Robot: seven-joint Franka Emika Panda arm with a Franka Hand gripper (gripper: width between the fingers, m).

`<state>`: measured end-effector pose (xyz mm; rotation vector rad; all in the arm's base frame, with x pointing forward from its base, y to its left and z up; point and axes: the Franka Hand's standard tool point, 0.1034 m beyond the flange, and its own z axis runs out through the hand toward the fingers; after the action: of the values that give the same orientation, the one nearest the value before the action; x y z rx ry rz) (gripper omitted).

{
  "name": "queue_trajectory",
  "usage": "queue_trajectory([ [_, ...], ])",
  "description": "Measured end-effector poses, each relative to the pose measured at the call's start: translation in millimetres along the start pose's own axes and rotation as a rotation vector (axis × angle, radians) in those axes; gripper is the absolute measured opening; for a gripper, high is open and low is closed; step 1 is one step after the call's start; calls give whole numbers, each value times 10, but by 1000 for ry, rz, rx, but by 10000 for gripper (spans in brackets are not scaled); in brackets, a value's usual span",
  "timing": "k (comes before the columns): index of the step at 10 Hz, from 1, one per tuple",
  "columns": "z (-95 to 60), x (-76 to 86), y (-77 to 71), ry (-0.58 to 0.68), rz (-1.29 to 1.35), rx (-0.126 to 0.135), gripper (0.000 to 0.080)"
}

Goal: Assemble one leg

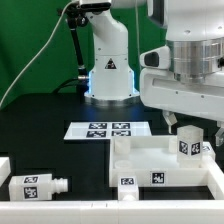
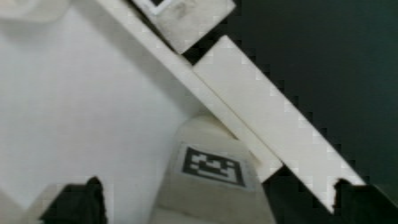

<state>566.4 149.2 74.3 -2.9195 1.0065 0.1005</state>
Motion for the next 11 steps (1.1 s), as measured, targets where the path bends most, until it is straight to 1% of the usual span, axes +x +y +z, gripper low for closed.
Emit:
queue_trajectory([
  [3,3,6,6,0,-220,0,649],
  [4,-1,12,10,7,-336,-10,649],
  [7,-6,28,20,28,-690,-50,649],
  [9,11,70,61,21,-906,-56,649],
  [10,9,85,73,21,-1006,-64,649],
  [11,7,94,80,20,-1044,-65,649],
])
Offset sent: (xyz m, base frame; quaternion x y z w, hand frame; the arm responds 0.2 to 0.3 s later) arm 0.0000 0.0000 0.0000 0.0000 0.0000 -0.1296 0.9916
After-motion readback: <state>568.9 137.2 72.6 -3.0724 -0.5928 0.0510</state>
